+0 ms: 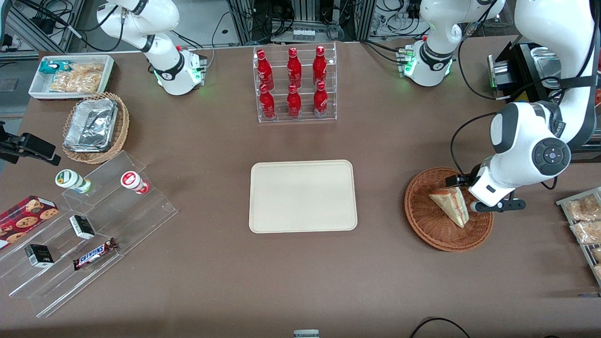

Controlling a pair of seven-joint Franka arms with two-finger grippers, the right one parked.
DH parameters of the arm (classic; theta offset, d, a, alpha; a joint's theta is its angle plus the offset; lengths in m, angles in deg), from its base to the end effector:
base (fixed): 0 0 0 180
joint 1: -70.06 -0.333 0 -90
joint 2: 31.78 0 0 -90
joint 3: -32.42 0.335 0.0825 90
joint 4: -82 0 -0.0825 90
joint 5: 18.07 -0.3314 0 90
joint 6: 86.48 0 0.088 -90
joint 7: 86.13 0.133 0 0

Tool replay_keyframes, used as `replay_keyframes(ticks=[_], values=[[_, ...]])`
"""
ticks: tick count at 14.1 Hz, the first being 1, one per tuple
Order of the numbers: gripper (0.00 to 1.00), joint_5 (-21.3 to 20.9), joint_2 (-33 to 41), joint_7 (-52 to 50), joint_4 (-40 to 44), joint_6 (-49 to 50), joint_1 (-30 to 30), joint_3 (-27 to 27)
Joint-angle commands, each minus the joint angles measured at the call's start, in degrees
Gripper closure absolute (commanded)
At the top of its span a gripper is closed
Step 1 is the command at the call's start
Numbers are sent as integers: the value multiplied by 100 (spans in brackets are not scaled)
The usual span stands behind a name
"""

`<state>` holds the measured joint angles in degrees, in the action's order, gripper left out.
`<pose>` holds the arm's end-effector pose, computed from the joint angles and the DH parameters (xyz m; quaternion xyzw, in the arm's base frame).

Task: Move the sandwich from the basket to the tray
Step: 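Move the left gripper down over the wrapped sandwich in the wicker basket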

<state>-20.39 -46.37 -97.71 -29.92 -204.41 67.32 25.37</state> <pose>0.5457 -0.0350 0.3619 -0.9959 -0.0533 0.0728 0.0117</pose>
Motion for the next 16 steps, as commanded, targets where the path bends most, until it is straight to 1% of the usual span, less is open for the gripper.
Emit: replay_keyframes(ticks=[1, 3, 9, 11, 15, 16], values=[[0, -49, 140, -833, -495, -728, -59, -42], [0, -49, 106, -1984, -672, -1212, -59, -42], [0, -13, -245, -3806, -691, -1591, -59, -42], [0, -13, -386, -3992, -699, -1776, -59, -42], [1, 4, -606, -4002, -682, -1821, -68, -33], [10, 22, -632, -4028, -682, -1873, -68, -33]])
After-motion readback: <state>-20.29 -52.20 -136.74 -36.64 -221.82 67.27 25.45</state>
